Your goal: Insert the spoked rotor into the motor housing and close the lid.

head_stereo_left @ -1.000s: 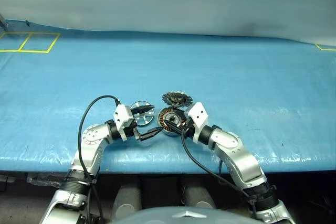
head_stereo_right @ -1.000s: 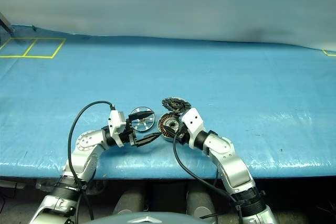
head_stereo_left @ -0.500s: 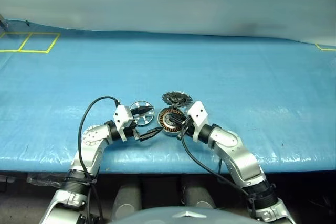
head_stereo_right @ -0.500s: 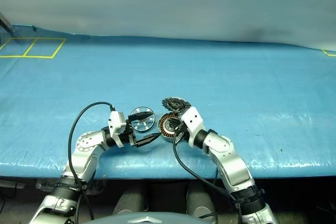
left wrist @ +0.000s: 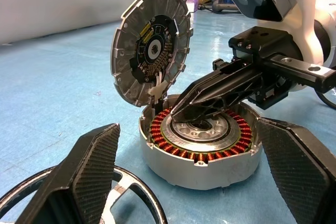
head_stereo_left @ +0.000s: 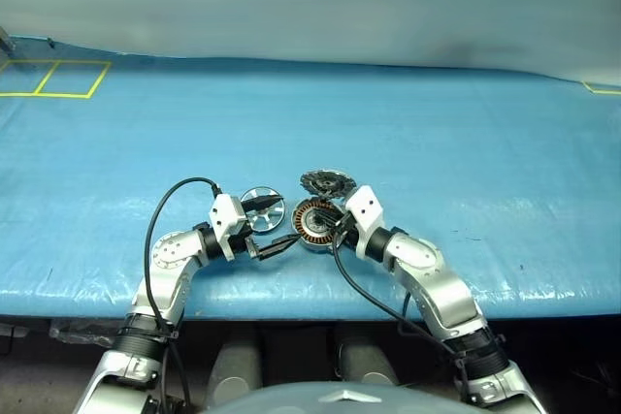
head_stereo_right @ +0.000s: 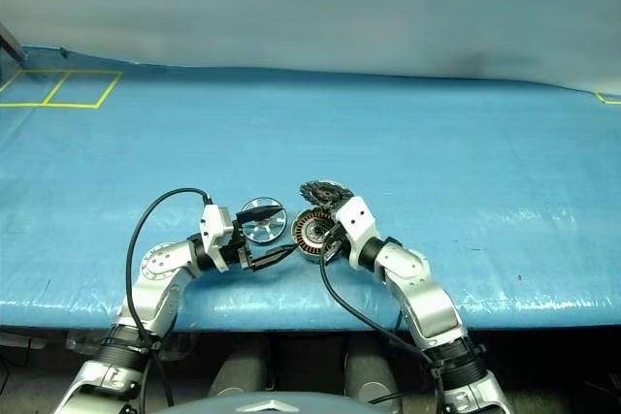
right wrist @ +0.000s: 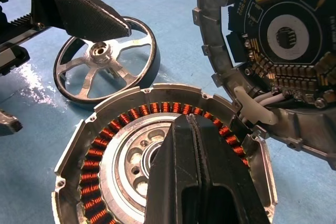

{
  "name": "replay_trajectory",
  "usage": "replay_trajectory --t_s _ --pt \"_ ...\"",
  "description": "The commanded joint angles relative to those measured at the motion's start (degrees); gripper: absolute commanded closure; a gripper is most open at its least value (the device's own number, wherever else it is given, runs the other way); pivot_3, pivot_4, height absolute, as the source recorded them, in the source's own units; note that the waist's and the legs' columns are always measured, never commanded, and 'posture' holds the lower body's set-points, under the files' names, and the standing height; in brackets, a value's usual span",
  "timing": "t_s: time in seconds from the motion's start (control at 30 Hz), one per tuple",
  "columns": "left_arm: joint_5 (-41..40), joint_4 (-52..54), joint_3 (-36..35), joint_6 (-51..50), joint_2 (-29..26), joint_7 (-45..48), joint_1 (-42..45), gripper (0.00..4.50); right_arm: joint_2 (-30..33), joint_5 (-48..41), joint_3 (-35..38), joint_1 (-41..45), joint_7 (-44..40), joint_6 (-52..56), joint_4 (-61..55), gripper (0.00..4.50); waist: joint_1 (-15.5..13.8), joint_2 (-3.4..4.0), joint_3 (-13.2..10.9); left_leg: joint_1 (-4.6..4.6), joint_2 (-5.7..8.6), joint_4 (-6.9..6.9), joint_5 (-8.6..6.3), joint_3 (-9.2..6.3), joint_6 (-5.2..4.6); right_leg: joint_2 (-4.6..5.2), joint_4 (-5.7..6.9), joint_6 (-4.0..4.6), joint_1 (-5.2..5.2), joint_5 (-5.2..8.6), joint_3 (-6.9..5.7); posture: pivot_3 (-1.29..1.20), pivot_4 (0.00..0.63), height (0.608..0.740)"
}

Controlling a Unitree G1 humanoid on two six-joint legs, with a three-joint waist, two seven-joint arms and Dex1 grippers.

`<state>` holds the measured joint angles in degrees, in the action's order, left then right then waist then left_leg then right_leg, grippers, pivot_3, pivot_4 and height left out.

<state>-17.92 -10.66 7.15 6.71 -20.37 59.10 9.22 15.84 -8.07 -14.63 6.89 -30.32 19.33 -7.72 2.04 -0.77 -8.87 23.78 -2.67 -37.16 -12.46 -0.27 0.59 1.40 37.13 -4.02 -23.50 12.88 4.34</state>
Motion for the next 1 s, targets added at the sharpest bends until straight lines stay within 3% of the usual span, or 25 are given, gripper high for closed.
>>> replay_trajectory --t_s 0.03,0.4,0.87,1.0 --pt "0.10 0.40 -0.31 0.96 0.11 0.09 0.58 0.00 0.80 0.68 -0.24 -0.87 -0.42 0.95 -0.25 4.49 -0.02 -0.01 0.01 0.00 0.00 0.00 0.00 0.00 0.00 0.00 0.00 0.00 0.00 0.00 0.00 0.00 0.150 0.740" --pt "0.26 0.04 -0.25 1.13 0.20 -0.13 0.76 0.00 0.65 -0.17 0.52 -0.95 -0.51 1.38 -3.50 4.49 -0.03 -0.02 0.02 0.02 0.00 0.00 0.00 0.00 0.00 0.00 0.00 0.00 -0.01 0.00 0.00 0.00 0.150 0.740" --pt "0.27 0.13 -0.54 1.45 0.13 -0.55 0.28 0.00 5.60 7.13 -4.92 0.41 -0.99 5.67 -2.15 4.49 -0.06 -0.09 0.06 0.00 0.00 0.00 0.00 0.00 0.00 0.01 -0.02 0.00 0.01 0.00 0.00 0.00 0.150 0.740" --pt "0.27 0.06 -0.56 1.40 0.12 -0.61 0.31 0.00 4.54 6.23 -3.68 0.36 -0.09 5.15 -2.79 4.49 -0.06 -0.20 0.15 -0.02 0.00 0.00 0.00 0.00 0.00 0.01 -0.02 0.00 0.02 0.00 0.00 0.00 0.150 0.740"
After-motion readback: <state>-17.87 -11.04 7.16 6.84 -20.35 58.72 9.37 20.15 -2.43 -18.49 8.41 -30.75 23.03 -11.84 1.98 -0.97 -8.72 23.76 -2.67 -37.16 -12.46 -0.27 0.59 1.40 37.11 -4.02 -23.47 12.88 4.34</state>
